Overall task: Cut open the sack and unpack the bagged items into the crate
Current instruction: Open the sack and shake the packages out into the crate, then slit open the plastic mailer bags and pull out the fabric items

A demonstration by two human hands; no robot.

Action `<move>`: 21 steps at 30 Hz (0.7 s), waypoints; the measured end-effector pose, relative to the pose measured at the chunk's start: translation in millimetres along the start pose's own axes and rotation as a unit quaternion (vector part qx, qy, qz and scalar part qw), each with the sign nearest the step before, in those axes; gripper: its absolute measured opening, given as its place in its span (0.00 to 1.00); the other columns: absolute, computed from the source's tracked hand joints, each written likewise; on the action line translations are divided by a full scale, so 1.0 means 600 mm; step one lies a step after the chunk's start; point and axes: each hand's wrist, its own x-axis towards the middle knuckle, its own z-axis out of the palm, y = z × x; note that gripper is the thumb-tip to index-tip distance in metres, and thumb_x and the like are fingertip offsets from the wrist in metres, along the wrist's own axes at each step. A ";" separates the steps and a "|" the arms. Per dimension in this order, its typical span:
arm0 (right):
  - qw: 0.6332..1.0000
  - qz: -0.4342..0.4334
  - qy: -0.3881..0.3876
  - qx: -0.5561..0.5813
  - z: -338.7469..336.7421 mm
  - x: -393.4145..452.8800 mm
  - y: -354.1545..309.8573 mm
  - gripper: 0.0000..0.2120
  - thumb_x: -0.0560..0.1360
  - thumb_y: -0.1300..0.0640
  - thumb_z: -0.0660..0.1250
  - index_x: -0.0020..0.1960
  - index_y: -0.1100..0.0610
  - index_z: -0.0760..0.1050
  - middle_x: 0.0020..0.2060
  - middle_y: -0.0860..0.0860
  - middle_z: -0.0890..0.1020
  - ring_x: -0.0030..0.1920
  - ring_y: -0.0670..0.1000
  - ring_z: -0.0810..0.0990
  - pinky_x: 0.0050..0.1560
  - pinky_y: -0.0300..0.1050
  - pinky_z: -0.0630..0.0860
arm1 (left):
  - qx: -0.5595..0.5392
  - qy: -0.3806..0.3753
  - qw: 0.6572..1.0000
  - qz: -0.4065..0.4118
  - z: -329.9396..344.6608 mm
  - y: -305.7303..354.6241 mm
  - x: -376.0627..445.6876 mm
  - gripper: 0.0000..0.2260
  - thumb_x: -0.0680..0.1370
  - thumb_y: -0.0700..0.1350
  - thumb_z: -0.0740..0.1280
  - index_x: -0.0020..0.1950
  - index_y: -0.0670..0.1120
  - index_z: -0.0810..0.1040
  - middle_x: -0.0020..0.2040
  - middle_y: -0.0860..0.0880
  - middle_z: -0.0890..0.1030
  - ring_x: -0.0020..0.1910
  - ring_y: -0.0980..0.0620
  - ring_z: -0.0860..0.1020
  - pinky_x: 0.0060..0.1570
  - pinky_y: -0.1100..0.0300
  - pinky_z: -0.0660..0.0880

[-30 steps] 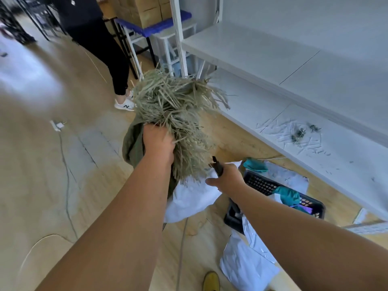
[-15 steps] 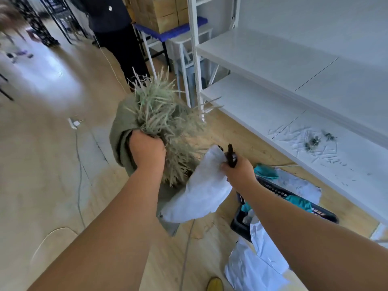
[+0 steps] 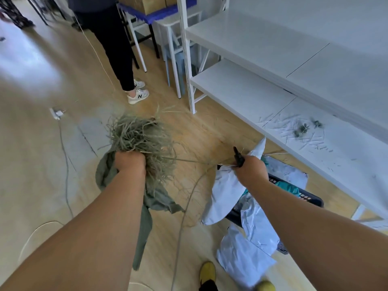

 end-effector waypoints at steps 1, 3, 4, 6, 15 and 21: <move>1.000 0.005 0.001 0.003 0.000 0.000 0.000 0.12 0.77 0.57 0.61 0.58 0.55 0.78 0.29 0.50 0.74 0.29 0.49 0.71 0.24 0.40 0.62 | 0.014 0.023 0.999 -0.043 -0.003 -0.008 0.001 0.18 0.83 0.42 0.53 0.72 0.42 0.67 0.70 0.42 0.70 0.67 0.42 0.71 0.64 0.52 0.70; 1.000 0.008 -0.010 0.008 0.003 0.002 -0.005 0.13 0.77 0.58 0.60 0.59 0.55 0.77 0.30 0.51 0.75 0.30 0.50 0.72 0.25 0.40 0.64 | 0.037 0.045 0.994 -0.089 -0.003 -0.019 0.003 0.18 0.82 0.43 0.56 0.71 0.41 0.68 0.69 0.41 0.72 0.66 0.43 0.73 0.60 0.51 0.74; 1.000 0.004 -0.022 0.010 0.004 0.002 -0.009 0.13 0.77 0.59 0.60 0.59 0.55 0.77 0.31 0.52 0.76 0.31 0.51 0.73 0.26 0.41 0.66 | 0.013 0.028 0.993 -0.114 -0.002 -0.020 0.002 0.18 0.82 0.44 0.57 0.71 0.41 0.68 0.69 0.42 0.73 0.65 0.43 0.74 0.59 0.51 0.74; 0.999 -0.014 -0.038 0.026 0.007 -0.002 -0.019 0.13 0.76 0.62 0.60 0.59 0.57 0.76 0.35 0.55 0.80 0.35 0.55 0.77 0.31 0.43 0.72 | -0.116 -0.049 0.976 -0.176 0.000 -0.005 0.003 0.17 0.81 0.50 0.60 0.68 0.44 0.71 0.65 0.42 0.75 0.60 0.42 0.77 0.54 0.50 0.76; 0.982 -0.191 -0.013 0.005 0.021 -0.033 -0.076 0.11 0.75 0.63 0.62 0.54 0.57 0.78 0.43 0.50 0.75 0.40 0.52 0.73 0.39 0.44 0.68 | 0.148 -0.163 0.970 0.102 0.029 -0.057 -0.031 0.26 0.75 0.33 0.63 0.70 0.54 0.70 0.64 0.51 0.74 0.36 0.61 0.78 0.26 0.73 0.71; 0.973 -0.229 -0.017 -0.015 0.025 -0.041 -0.079 0.10 0.75 0.64 0.61 0.51 0.58 0.79 0.46 0.51 0.73 0.44 0.55 0.76 0.40 0.46 0.72 | 0.326 -0.430 0.824 0.175 0.058 -0.099 -0.089 0.15 0.82 0.41 0.56 0.67 0.52 0.70 0.56 0.51 0.79 0.42 0.54 0.82 0.40 0.62 0.75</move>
